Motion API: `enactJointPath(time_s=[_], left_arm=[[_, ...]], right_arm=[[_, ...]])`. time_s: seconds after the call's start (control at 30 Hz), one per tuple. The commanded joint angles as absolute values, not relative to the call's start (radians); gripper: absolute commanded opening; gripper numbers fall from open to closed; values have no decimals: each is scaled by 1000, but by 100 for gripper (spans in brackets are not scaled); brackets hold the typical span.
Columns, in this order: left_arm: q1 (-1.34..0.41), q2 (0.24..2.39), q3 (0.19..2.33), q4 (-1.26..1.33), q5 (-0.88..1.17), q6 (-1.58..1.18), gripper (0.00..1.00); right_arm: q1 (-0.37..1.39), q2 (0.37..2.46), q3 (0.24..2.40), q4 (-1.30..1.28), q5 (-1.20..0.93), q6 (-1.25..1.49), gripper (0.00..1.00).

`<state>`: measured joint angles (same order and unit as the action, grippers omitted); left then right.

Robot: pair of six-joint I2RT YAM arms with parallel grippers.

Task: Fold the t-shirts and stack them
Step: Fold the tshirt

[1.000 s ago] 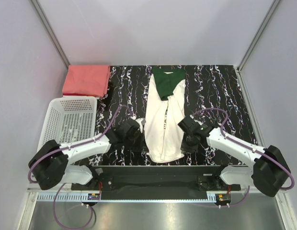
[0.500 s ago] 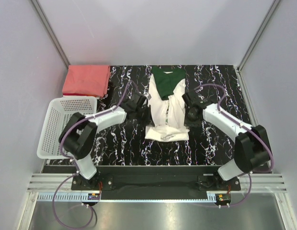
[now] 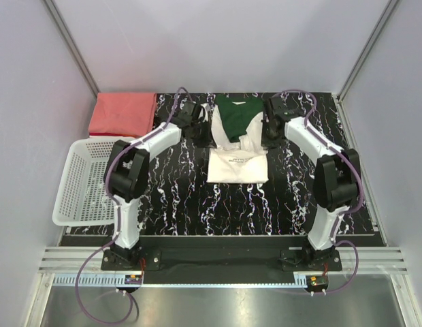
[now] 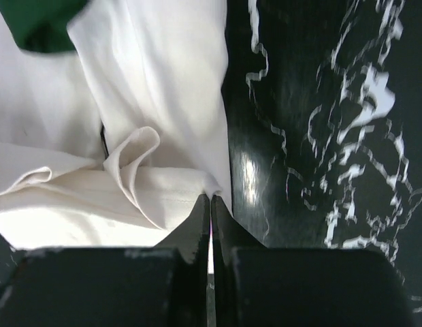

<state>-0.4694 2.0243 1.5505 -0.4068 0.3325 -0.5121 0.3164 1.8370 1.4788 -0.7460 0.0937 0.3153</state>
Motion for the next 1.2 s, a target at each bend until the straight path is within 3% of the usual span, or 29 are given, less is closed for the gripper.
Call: enactJointPath(time_s=[0.0, 0.3, 0.67, 0.73, 0.83, 0.9, 1.0, 1.17], left_arm=[[-423, 2066, 1641, -413, 390, -499, 0], [-348, 2184, 1766, -305, 518, -557, 0], [-307, 2322, 1884, -201, 597, -603, 0], [-298, 2351, 1914, -210, 595, -615, 8], [-290, 2338, 1905, -218, 562, -601, 30], [-285, 2309, 1887, -225, 508, -560, 39], [-275, 2235, 1852, -256, 459, -532, 42], [-291, 2086, 1685, -291, 451, -506, 50]], right_arm=[[291, 1896, 1615, -742, 54, 261, 0], [256, 2052, 1888, -781, 35, 216, 0], [201, 2209, 2022, -749, 3, 198, 0], [195, 2233, 2039, -742, 2, 186, 1], [181, 2258, 2088, -739, -50, 178, 13], [176, 2255, 2127, -753, -66, 176, 32], [175, 2215, 2117, -785, -78, 176, 50], [163, 2051, 1921, -796, -164, 187, 57]])
